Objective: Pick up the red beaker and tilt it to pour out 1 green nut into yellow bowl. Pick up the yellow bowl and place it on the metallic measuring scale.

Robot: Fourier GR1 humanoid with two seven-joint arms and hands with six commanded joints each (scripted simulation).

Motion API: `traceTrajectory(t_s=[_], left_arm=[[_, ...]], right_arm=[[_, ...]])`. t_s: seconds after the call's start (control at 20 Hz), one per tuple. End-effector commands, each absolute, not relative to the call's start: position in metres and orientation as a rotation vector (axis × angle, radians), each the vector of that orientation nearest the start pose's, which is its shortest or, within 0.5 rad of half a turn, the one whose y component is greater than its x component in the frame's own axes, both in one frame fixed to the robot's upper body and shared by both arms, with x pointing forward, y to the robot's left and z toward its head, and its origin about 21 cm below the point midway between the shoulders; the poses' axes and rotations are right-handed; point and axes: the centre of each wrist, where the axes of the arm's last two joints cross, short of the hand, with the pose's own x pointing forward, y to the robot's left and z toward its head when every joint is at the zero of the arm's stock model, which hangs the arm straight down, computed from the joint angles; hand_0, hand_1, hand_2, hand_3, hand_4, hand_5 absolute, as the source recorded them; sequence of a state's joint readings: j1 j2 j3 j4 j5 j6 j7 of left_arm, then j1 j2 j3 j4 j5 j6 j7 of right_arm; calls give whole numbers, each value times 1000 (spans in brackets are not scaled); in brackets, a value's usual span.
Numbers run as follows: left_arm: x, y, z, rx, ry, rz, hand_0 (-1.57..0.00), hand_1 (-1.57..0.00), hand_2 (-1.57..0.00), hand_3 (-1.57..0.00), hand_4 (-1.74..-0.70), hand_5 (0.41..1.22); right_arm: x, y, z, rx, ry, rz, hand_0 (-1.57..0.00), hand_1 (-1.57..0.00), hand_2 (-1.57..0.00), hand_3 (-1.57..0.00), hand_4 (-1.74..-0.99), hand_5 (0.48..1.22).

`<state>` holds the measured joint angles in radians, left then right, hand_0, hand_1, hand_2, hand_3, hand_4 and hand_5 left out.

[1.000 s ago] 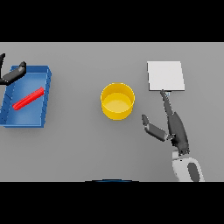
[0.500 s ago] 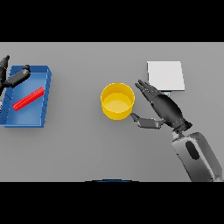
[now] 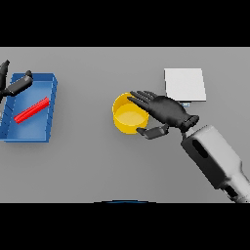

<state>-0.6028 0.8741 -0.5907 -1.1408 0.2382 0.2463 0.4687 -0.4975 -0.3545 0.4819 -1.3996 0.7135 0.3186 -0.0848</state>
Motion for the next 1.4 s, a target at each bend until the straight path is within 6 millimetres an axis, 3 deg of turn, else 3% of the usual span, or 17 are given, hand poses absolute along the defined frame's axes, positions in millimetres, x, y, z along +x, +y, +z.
traceTrajectory(t_s=[0.0,0.35,0.75,1.0,1.1,1.2,1.35], left_arm=[[356,331,107,723,-1069,-527,1,1,1,1,-797,718],[358,335,110,728,-1070,-532,1,1,1,1,-795,729],[357,336,116,733,-1078,-527,1,1,1,1,-799,738],[360,337,112,724,-1074,-532,1,1,1,1,-793,729],[362,336,113,732,-1082,-539,1,1,1,1,-792,725],[357,335,112,728,-1085,-543,1,1,1,1,-793,722],[356,336,114,730,-1094,-534,1,1,1,1,-796,726]], right_arm=[[328,-155,71,-344,-1527,1672,1,1,1,1,-1277,677],[348,-140,62,-264,-1435,1821,1,1,1,1,-1243,682],[354,-129,50,-251,-1293,1935,1,1,1,1,-1303,674],[355,-121,50,-262,-1244,1988,1,1,-4,-11,-1308,729],[357,-117,49,-294,-1216,1993,-16,-40,-68,-94,-1339,784],[357,-116,46,-292,-1201,2023,-258,-236,-233,-249,-1387,900],[358,-117,47,-262,-1177,2036,-891,-846,-814,-594,-1534,1057]])
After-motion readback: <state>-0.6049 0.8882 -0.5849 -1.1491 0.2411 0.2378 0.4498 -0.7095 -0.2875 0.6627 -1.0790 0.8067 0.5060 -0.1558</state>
